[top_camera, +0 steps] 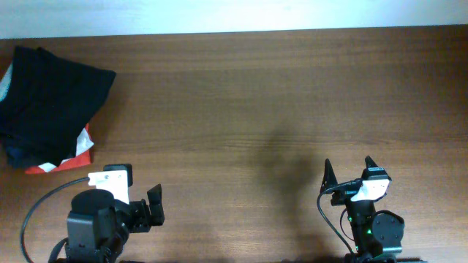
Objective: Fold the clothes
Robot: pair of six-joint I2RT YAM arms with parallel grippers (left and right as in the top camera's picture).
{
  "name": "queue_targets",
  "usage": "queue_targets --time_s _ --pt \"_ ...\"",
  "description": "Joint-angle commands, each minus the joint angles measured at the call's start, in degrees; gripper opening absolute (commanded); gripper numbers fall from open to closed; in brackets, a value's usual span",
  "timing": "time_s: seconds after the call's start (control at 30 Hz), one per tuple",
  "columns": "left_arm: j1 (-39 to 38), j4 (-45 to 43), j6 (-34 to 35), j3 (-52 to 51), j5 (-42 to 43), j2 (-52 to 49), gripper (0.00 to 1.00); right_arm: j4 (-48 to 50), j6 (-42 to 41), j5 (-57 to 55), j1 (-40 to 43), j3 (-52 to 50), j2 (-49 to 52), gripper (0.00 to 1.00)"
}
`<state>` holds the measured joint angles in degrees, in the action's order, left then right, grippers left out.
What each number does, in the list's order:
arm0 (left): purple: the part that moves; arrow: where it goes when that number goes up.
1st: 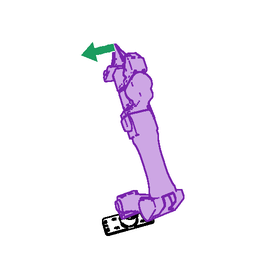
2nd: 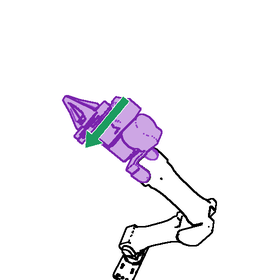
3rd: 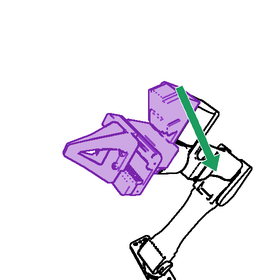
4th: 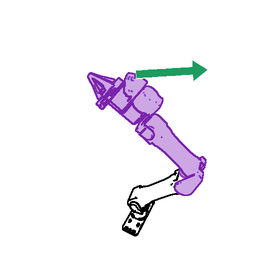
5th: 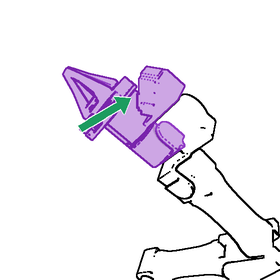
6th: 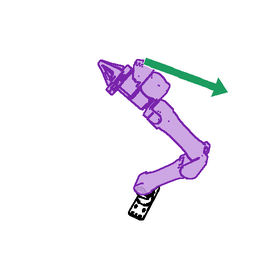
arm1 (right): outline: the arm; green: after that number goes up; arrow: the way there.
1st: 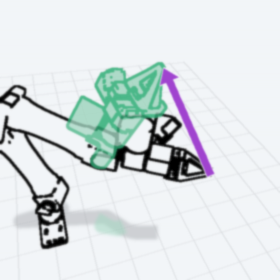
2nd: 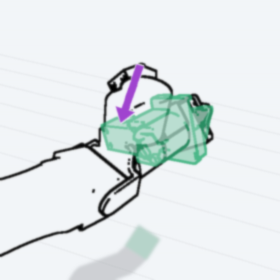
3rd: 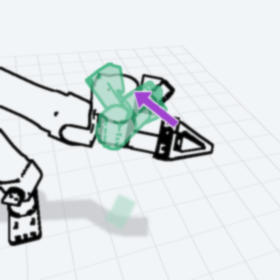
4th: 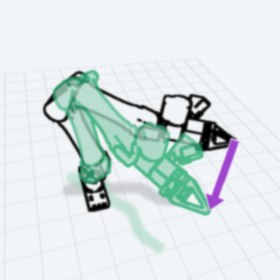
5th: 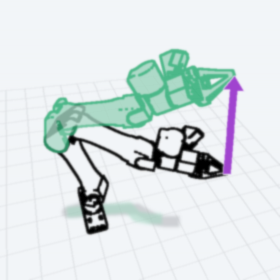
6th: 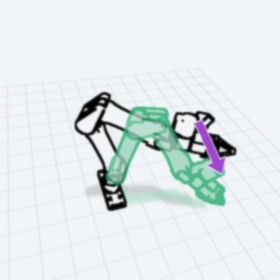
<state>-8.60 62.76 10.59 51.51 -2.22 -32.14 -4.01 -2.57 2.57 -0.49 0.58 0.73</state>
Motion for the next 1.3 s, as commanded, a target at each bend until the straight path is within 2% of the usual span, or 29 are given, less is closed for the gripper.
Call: queue_targets --time_s 0.0,0.47,0.53,0.6,0.67,0.73,0.8,0.9,1.0,1.27 --pt "0.1 -0.1 0.7 -0.2 -0.6 0.2 0.99 -0.3 0.4 0.2 -0.3 -0.3 -0.5 0.99" --pt "0.1 -0.2 0.7 -0.2 -0.6 0.5 0.99 -0.3 0.4 0.2 -0.3 -0.3 -0.5 0.99" --pt "1.5 -0.4 0.7 -2.3 -1.3 4.0 0.99 -0.3 0.4 0.2 -0.3 -0.3 -0.5 0.99" --pt "3.3 -5.0 0.5 -10.0 -2.4 11.8 0.99 -0.3 0.4 0.2 -0.3 -0.3 -0.5 0.99" --pt "3.9 -15.8 0.5 -22.4 -2.4 21.4 0.99 -0.3 0.4 0.2 -0.3 -0.3 -0.5 0.99" --pt "3.9 -25.8 0.5 -30.8 -2.9 26.8 0.99 -0.3 0.4 0.2 -0.3 -0.3 -0.5 0.99" --pt "3.9 -42.9 0.5 -41.2 -3.5 31.9 0.99 -0.3 0.4 0.2 -0.3 -0.3 -0.5 0.99" --pt "4.3 -62.8 -1.5 -50.4 -3.0 31.8 0.99 -0.3 0.4 0.2 -0.3 -0.3 -0.5 0.99" --pt "4.4 -58.2 -4.4 -51.0 -1.6 31.9 0.99 -0.3 0.4 0.2 -0.3 -0.3 -0.5 0.99" --pt "4.4 -58.2 -4.4 -51.0 -1.5 31.8 0.99 -0.3 0.4 0.2 -0.3 -0.3 -0.5 0.99"
